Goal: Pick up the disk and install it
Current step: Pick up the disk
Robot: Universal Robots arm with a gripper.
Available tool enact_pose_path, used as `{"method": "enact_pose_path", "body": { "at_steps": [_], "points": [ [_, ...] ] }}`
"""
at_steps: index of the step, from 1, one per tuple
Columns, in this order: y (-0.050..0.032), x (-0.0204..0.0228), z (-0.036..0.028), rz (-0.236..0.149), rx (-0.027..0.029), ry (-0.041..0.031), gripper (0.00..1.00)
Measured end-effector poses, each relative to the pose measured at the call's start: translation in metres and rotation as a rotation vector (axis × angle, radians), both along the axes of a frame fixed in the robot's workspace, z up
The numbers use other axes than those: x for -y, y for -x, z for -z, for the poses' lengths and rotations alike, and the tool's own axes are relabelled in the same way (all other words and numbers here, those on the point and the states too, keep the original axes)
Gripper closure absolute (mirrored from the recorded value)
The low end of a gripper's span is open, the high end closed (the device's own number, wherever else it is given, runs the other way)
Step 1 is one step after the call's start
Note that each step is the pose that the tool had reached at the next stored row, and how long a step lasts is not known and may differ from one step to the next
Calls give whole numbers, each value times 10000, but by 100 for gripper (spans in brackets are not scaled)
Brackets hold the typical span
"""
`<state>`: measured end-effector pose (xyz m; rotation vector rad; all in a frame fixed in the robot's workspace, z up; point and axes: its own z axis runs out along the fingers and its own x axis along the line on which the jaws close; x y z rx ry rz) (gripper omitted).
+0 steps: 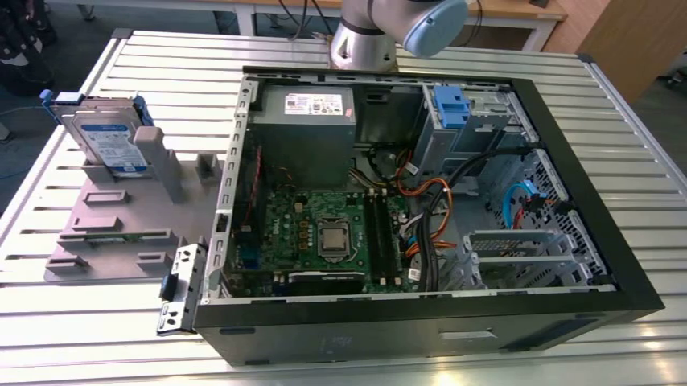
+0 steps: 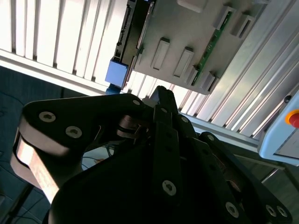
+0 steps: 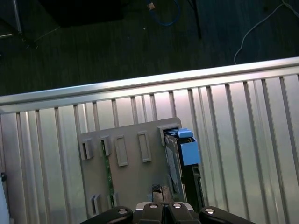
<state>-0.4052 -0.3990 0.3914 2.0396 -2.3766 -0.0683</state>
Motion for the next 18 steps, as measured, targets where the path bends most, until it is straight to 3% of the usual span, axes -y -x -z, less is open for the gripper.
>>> {"method": "enact_pose_path", "body": {
  "at_steps": [18],
  "points": [
    [-4, 0, 0, -278, 0, 0, 89]
  ]
}}
